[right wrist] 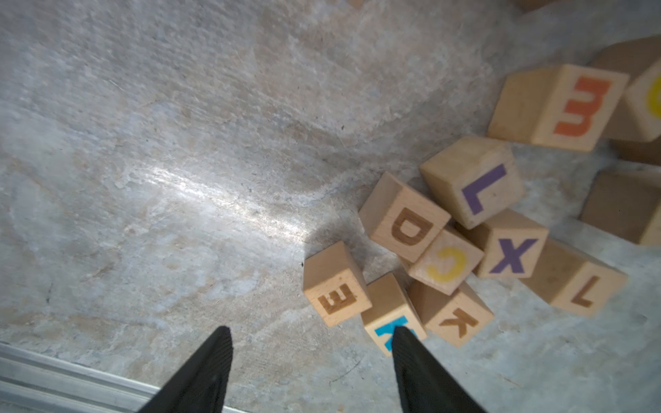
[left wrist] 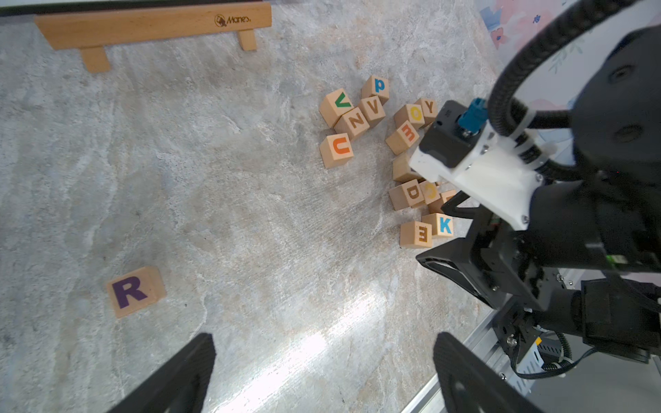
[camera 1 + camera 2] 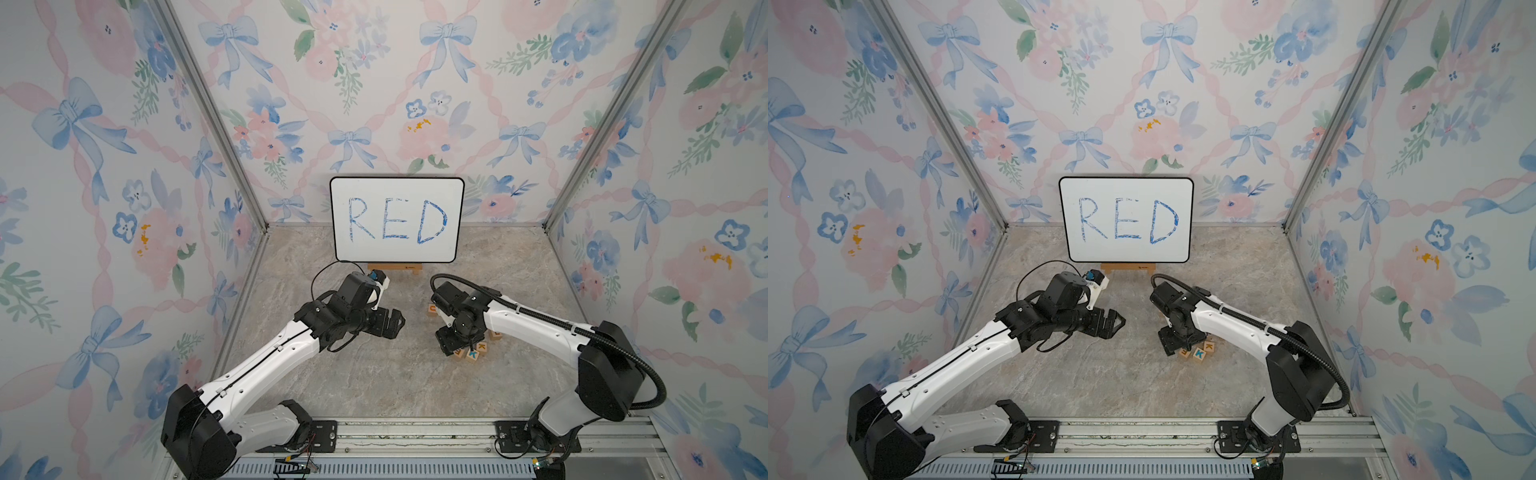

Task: Assemble the uppercase word "red" with letter blocks
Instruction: Pick up the letter block from the center of the board.

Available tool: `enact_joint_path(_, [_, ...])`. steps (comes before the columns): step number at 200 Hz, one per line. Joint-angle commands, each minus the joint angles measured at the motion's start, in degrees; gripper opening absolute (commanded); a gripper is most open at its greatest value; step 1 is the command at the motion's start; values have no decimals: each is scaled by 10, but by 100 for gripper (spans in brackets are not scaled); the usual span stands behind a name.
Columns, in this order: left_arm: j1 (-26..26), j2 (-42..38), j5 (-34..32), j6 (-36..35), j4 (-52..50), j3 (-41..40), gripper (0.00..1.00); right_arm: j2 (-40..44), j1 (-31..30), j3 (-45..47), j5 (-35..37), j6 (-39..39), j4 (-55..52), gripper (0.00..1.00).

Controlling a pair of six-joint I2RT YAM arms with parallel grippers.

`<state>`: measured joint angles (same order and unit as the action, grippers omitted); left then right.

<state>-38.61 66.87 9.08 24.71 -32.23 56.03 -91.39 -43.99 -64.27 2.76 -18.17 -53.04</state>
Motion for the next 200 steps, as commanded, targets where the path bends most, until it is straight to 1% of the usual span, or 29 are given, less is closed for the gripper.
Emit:
enact_joint_path(1, [-2, -8, 9, 9, 3, -8, 98, -23, -4, 11, -2, 18, 17, 68])
enact_joint_path(6, [-2, -9, 10, 9, 4, -8, 98, -28, -4, 12, -1, 22, 18, 66])
enact_joint_path(12, [-2, -7, 10, 8, 3, -8, 98, -31, -5, 13, 2, 27, 19, 66])
enact_joint_path(22, [-2, -6, 11, 8, 4, -7, 98, -31, -4, 16, 7, 33, 20, 65])
enact_joint_path(30, [-2, -7, 11, 8, 3, -6, 98, -48, -3, 18, 9, 38, 22, 65])
enact_joint_path(96, [-2, -5, 17, 5, 4, -7, 98, -70, 8, 36, 10, 51, 44, 65])
enact_joint_path(117, [-2, -4, 18, 6, 3, -5, 98, -75, 8, 37, 10, 47, 48, 59])
enact_joint_path(137, [-2, -4, 19, 5, 4, -5, 98, -75, 7, 38, 14, 43, 46, 57])
enact_joint_path(158, [-1, -5, 19, 6, 4, -4, 98, -73, 6, 43, 22, 39, 40, 51])
enact_joint_path(200, [-2, -6, 19, 8, 4, -6, 98, -71, -8, 47, 49, 36, 21, 51])
